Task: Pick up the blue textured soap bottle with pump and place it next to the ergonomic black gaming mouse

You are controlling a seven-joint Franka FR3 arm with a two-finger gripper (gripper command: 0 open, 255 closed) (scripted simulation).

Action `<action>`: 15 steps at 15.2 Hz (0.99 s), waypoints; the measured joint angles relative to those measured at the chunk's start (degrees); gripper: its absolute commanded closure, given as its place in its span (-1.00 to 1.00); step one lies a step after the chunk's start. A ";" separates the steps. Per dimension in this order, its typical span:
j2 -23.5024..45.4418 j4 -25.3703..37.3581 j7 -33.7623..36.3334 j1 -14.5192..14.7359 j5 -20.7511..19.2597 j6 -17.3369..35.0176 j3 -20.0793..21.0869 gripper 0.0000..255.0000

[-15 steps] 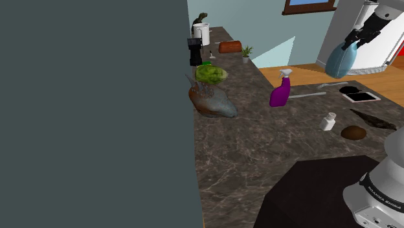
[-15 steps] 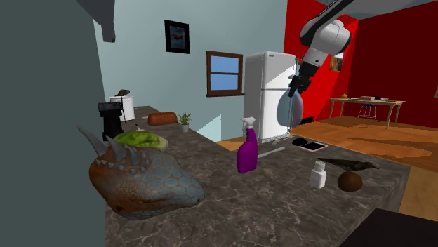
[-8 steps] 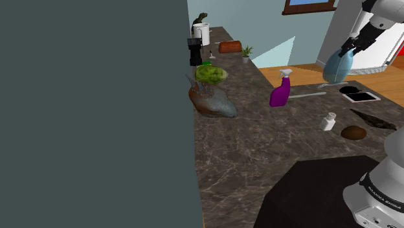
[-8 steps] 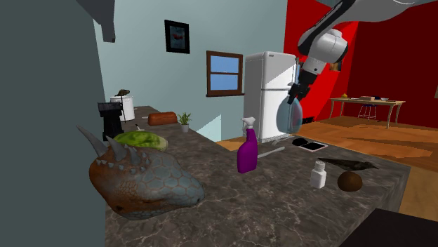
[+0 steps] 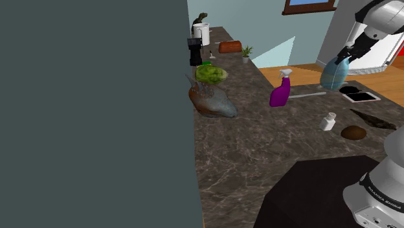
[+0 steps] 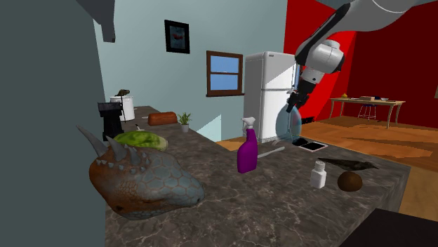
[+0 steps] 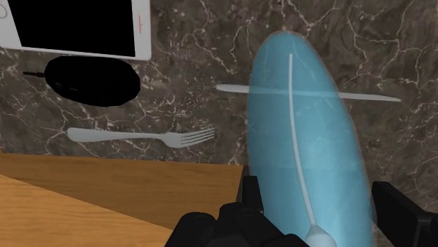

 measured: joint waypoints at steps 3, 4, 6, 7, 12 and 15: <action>1.03 -1.10 -1.41 -0.16 1.54 1.70 0.40 1.00; 1.51 -1.25 -2.00 -0.33 2.15 2.10 0.52 1.00; 2.05 -1.93 -2.94 -0.49 3.08 3.03 0.75 1.00; 2.70 -2.15 -3.53 -0.58 3.87 3.70 1.02 1.00; 5.12 -3.07 -6.75 -1.42 7.51 6.43 2.07 1.00; 5.57 -3.53 -7.37 -1.55 8.05 6.79 2.28 1.00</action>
